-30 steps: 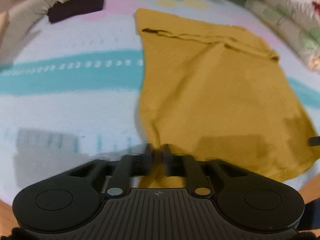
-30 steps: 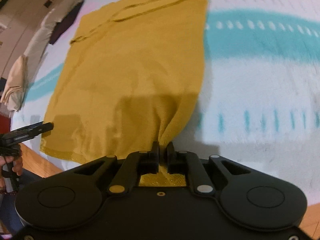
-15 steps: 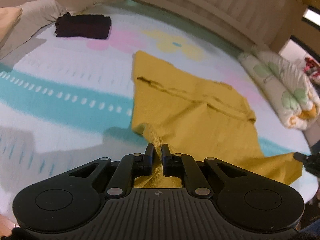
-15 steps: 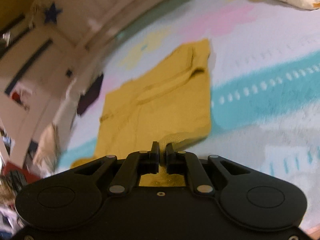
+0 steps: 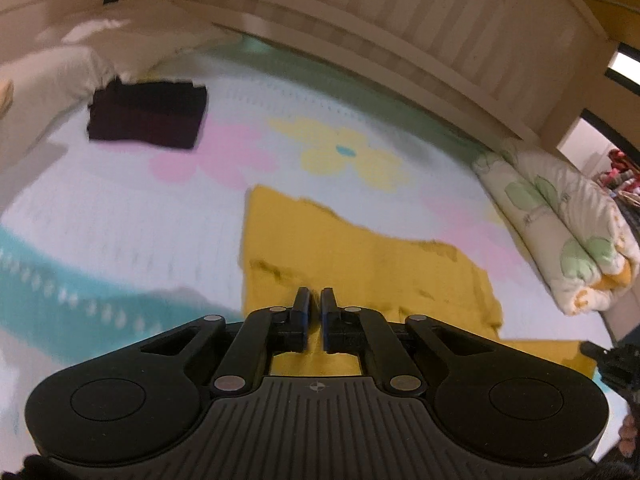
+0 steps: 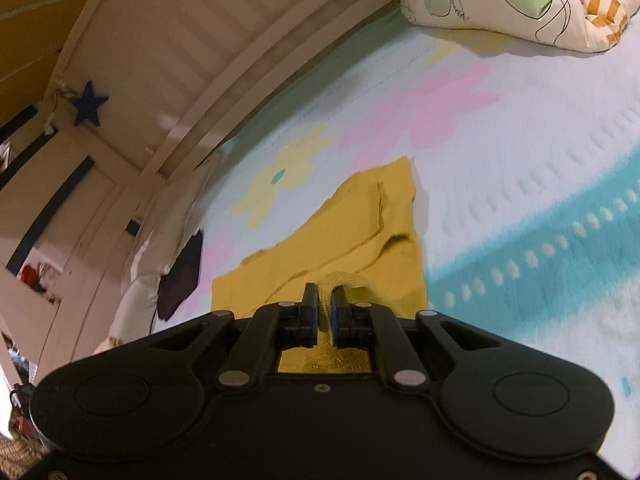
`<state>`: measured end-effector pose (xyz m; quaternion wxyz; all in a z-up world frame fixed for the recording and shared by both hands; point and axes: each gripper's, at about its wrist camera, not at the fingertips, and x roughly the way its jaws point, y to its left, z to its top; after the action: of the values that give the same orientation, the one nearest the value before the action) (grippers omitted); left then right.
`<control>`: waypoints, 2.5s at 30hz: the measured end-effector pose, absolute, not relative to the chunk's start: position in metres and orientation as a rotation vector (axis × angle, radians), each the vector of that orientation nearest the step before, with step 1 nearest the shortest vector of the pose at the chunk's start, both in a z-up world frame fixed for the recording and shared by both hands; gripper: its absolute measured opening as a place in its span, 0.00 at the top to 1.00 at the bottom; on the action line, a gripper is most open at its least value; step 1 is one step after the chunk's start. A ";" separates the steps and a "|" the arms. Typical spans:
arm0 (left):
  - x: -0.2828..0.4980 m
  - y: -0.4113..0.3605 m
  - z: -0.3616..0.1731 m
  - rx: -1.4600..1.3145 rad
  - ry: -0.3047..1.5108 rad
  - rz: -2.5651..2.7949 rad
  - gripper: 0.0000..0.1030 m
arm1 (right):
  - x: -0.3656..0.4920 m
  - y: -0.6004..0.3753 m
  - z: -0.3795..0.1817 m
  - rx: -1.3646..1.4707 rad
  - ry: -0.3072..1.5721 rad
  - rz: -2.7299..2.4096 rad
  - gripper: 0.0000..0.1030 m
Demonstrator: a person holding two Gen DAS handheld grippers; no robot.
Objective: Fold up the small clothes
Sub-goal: 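Grasp the yellow sweater's hem end with both grippers, then lift the held hem and fold it over toward the collar, then release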
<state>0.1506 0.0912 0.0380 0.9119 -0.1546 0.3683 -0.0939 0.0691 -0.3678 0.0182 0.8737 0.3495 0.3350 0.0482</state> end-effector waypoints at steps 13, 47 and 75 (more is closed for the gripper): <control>0.206 0.087 0.007 -0.290 0.863 -0.200 0.94 | 0.146 -0.372 -0.002 0.727 0.726 0.022 0.87; 0.184 0.062 -0.013 -0.366 0.902 -0.337 0.95 | 0.143 -0.372 -0.008 0.740 0.783 0.064 0.87; 0.334 0.088 -0.040 -0.477 0.827 -0.117 0.95 | 0.269 -0.388 -0.069 0.795 0.865 -0.058 0.87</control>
<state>0.3341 0.0883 -0.0401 0.8864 -0.2296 0.3980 -0.0562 0.2694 -0.3878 -0.0685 0.8320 0.3750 0.4081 -0.0275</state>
